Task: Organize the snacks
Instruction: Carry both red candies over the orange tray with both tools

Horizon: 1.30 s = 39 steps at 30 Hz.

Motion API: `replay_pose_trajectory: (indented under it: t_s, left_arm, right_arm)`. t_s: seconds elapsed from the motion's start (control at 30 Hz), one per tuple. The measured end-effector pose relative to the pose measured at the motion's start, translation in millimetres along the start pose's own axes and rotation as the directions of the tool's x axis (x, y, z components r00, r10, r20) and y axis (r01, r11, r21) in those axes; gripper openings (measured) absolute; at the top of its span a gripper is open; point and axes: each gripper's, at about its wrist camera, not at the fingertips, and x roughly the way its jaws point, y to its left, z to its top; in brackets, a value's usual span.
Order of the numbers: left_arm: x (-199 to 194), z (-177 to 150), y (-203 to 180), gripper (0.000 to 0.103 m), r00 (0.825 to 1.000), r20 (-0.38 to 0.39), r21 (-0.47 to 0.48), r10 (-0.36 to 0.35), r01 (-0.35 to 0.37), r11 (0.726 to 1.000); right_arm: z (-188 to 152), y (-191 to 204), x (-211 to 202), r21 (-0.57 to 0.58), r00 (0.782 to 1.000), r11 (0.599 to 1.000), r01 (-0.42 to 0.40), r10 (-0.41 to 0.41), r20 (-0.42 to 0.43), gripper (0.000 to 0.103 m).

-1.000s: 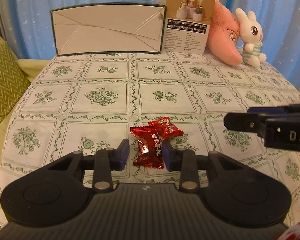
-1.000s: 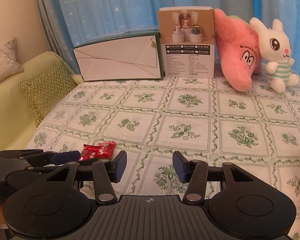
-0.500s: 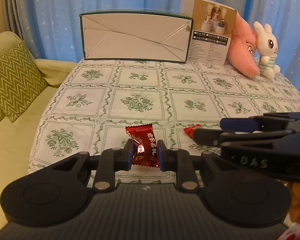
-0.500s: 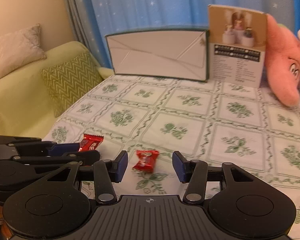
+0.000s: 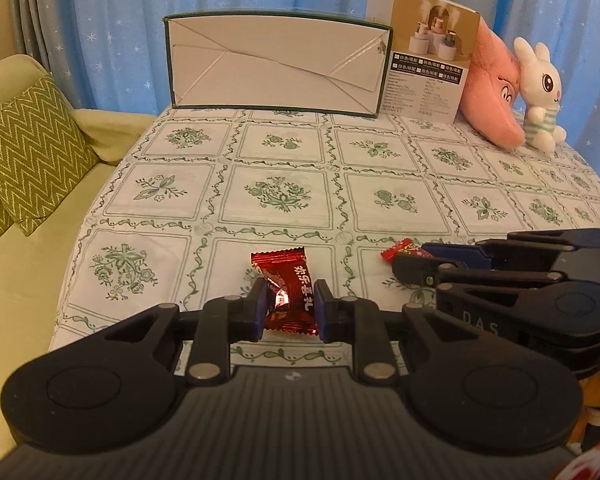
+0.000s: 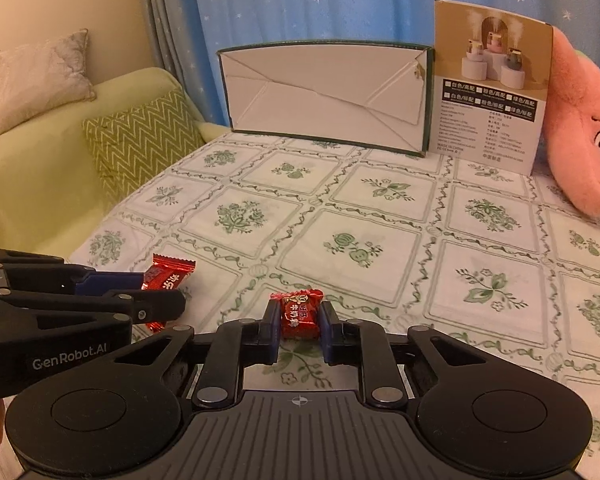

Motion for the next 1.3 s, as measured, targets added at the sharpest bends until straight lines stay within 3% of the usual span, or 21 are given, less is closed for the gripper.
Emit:
replay_pose_trajectory:
  t_s: [0.27, 0.53, 0.77, 0.97, 1.3]
  left_arm:
    - [-16.4, -1.3, -23.4, 0.021, 0.999, 0.010, 0.017, -0.049, 0.049, 0.999]
    - [-56.7, -6.4, -58.8, 0.021, 0.992, 0.051, 0.043, -0.116, 0.114, 0.993]
    - [-109.9, -28.8, -91.5, 0.021, 0.985, 0.082, 0.059, -0.155, 0.150, 0.987]
    - [-153.4, -53.8, -109.2, 0.021, 0.981, 0.081, 0.017, -0.178, 0.177, 0.984]
    - [-222.2, -86.2, -141.5, 0.021, 0.976, 0.089, -0.002, -0.199, 0.200, 0.980]
  right_arm:
    - [-5.5, -17.8, -35.2, 0.061, 0.999, 0.998, 0.036, -0.036, -0.003, 0.019]
    - [-16.2, -33.6, -111.7, 0.171, 0.996, 0.983, 0.070, -0.078, 0.041, 0.019]
    - [-45.0, -30.5, -187.4, 0.199, 0.986, 0.971, 0.131, -0.149, 0.076, 0.019]
    - [-71.7, -19.8, -246.0, 0.193, 0.977, 0.967, 0.169, -0.190, 0.098, 0.019]
    - [-114.9, -18.5, -333.7, 0.279, 0.960, 0.935, 0.217, -0.257, 0.114, 0.019]
